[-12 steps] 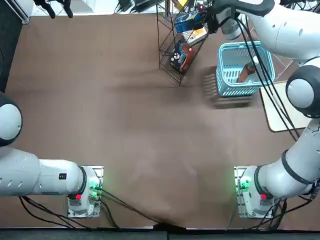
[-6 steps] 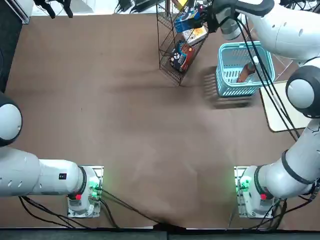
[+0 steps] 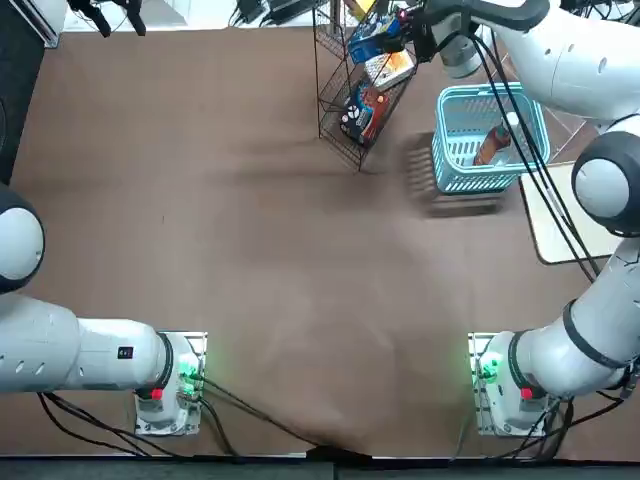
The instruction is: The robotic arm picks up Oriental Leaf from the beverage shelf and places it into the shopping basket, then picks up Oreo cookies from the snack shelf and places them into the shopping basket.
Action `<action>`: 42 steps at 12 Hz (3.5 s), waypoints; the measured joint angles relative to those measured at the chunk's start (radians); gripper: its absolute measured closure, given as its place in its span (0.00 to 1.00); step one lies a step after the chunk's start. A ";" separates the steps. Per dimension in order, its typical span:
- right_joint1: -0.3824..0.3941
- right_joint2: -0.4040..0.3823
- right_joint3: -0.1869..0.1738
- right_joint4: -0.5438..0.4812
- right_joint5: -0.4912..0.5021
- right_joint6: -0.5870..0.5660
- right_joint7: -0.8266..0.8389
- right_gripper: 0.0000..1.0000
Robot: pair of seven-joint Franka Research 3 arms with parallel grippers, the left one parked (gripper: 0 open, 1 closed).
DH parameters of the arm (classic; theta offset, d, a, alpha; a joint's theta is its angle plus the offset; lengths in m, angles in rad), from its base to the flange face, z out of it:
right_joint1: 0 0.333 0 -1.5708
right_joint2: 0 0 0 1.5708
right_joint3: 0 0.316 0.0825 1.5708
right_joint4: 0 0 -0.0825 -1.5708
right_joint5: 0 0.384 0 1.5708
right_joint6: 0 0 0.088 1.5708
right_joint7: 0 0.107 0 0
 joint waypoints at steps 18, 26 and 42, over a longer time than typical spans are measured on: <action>-0.004 -0.069 0.007 0.005 0.001 0.001 0.014 0.42; -0.029 -0.389 -0.126 -0.276 0.001 -0.174 0.009 0.42; -0.035 -0.590 -0.419 -0.139 -0.755 -0.865 0.679 0.44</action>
